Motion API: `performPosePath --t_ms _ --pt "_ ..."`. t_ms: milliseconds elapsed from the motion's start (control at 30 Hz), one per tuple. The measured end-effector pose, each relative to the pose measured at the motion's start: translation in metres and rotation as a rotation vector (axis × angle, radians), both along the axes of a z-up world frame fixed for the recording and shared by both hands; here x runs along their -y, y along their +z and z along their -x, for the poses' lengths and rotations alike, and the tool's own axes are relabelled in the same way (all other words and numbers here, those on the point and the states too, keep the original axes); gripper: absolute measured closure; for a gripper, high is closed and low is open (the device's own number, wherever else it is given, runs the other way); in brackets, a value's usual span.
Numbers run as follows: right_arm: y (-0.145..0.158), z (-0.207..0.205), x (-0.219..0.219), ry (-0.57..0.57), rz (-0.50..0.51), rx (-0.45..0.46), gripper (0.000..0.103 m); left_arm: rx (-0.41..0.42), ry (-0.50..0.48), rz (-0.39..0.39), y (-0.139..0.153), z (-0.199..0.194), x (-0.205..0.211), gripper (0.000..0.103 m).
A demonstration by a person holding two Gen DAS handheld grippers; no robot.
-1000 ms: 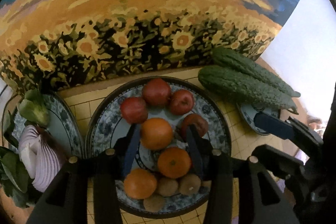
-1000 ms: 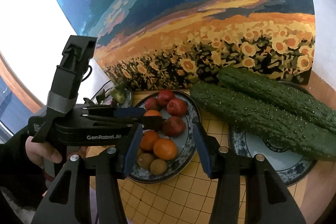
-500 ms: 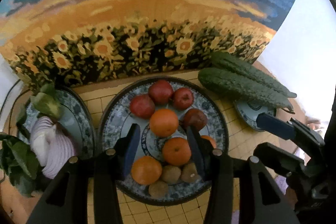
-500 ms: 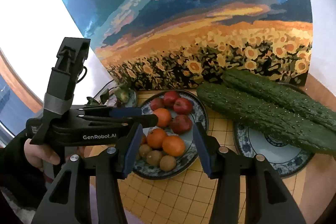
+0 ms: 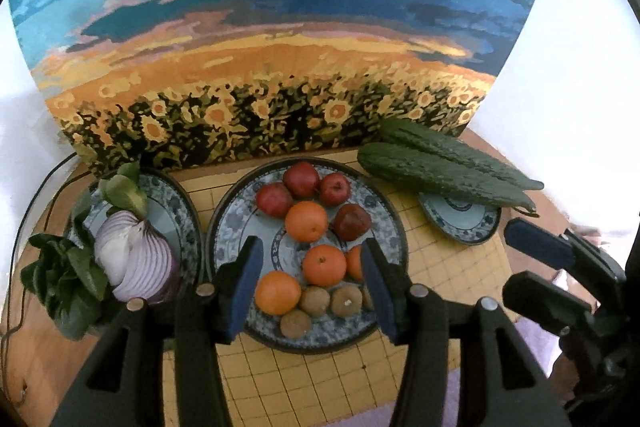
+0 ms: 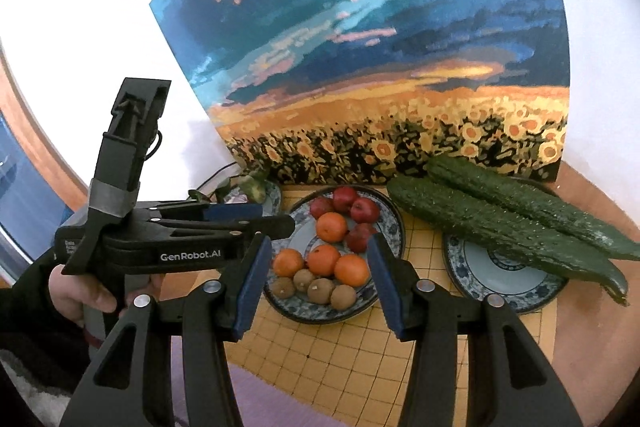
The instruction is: Organize fruits
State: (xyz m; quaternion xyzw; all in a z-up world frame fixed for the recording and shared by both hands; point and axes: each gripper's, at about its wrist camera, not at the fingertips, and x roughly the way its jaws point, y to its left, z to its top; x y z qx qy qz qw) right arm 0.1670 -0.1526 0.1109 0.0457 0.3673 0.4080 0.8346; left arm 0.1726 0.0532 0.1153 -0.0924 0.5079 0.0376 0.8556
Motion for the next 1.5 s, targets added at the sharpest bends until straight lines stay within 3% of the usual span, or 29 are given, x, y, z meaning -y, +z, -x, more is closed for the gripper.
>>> performPosePath --t_ms 700,1333,1500 --pt "0.055 0.062 0.018 -0.008 -0.018 0.153 0.052 0.103 -0.034 -0.027 0.046 0.046 0.025 0.045" --pt "0.086 0.125 0.040 -0.006 -0.014 0.275 0.052 0.136 0.012 -0.057 0.074 0.129 0.032 0.043" --pt "0.087 0.134 0.046 -0.018 0.005 0.272 0.052 0.134 0.029 -0.095 0.076 0.148 0.032 0.041"
